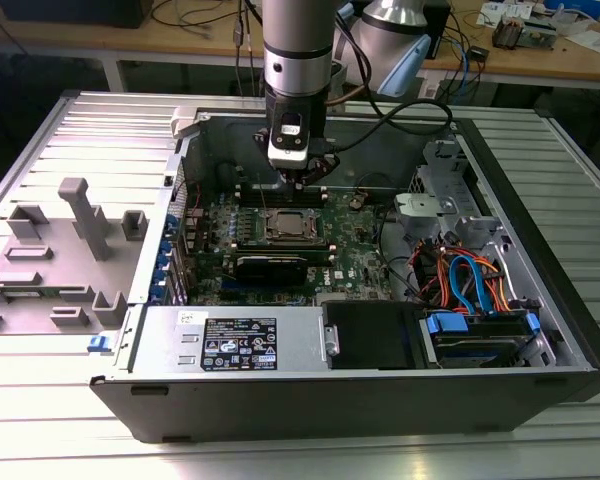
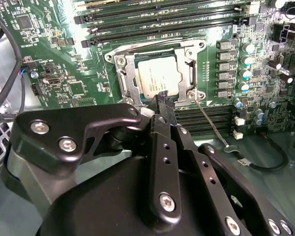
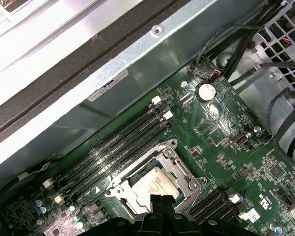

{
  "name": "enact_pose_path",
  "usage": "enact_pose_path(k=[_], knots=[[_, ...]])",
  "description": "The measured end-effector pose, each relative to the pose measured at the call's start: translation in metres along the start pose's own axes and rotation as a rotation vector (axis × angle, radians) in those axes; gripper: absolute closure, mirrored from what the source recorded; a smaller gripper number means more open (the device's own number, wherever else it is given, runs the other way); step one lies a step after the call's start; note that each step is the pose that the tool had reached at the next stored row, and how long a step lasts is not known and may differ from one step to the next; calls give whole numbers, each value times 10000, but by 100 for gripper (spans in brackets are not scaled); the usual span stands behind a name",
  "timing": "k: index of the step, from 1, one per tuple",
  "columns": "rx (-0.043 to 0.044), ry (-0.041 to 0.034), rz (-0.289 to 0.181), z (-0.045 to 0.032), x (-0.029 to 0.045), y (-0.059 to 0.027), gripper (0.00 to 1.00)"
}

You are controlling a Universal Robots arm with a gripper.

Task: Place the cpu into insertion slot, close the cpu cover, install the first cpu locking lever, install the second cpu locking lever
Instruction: 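Install the first cpu locking lever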

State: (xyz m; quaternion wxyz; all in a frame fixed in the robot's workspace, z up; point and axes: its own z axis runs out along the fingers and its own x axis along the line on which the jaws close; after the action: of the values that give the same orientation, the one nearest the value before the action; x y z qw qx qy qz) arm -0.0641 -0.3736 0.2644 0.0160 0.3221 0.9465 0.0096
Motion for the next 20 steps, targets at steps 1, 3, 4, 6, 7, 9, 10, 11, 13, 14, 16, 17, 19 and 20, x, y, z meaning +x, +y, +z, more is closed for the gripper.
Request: enact_pose_path(k=[1,3,4,6,7,9,10,11,13,14,16,17,19,20], knots=[[0,0,-1,0,0,0,89],[0,0,-1,0,0,0,89],[0,0,-2,0,0,0,89],[0,0,-2,0,0,0,89],[1,0,-2,0,0,0,89],[0,0,-3,0,0,0,89],[-1,0,-3,0,0,0,89],[-1,1,-12,0,0,0,89],[-8,9,-294,0,0,0,89],[-13,15,-516,0,0,0,89],[-20,23,-801,0,0,0,89],[-23,27,-925,0,0,0,89],[-31,36,-1253,0,0,0,89],[-35,41,-1404,0,0,0,89]])
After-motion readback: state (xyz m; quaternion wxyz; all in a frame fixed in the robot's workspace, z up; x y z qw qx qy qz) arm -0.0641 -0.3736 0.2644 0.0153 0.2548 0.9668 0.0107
